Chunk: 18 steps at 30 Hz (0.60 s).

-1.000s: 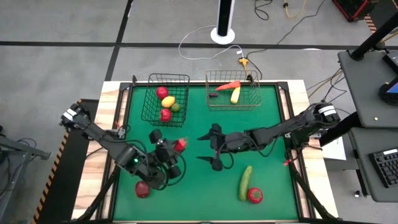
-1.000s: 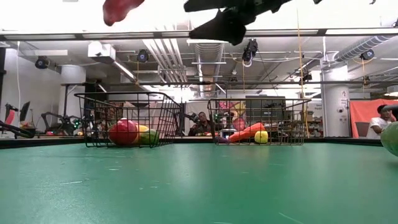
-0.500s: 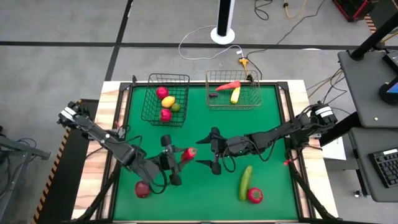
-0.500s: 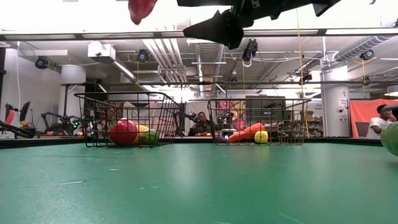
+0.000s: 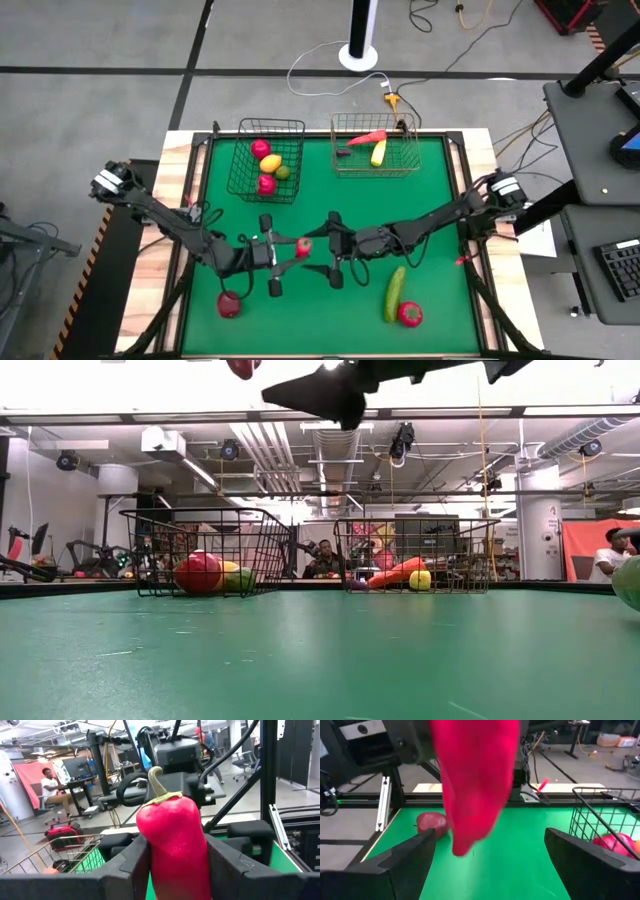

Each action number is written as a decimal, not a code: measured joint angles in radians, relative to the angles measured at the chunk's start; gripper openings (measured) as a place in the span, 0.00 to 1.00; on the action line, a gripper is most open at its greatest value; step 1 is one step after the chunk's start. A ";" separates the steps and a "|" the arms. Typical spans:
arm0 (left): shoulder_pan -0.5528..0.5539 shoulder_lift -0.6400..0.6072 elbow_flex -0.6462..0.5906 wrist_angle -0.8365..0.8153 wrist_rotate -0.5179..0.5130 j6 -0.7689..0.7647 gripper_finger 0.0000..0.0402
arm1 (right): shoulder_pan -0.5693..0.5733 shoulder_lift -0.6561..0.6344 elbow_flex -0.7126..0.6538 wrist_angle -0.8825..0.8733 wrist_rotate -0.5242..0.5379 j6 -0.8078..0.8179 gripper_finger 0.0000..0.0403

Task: Sort produce into baskets
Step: Put the chilli pepper into the gold wire basket

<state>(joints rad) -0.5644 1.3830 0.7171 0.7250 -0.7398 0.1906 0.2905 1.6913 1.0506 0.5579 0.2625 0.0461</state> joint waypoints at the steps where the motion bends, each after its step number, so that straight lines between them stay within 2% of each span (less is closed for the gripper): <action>1: 0.000 0.000 -0.002 0.000 0.000 -0.001 0.34 | 0.000 0.011 0.015 -0.001 -0.005 -0.004 0.90; 6: 0.000 -0.002 -0.007 0.000 0.000 -0.002 0.34 | 0.000 0.047 0.084 -0.006 -0.059 -0.022 0.90; 11: 0.000 0.000 -0.007 -0.001 -0.002 -0.009 0.34 | 0.000 0.059 0.116 -0.069 -0.061 -0.021 0.90; 18: 0.000 0.000 -0.009 -0.001 -0.002 -0.016 0.34 | 0.000 0.059 0.118 -0.070 -0.061 -0.013 0.90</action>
<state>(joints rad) -0.5644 1.3830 0.7082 0.7242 -0.7414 0.1745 0.2901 1.7504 1.1687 0.4880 0.2016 0.0334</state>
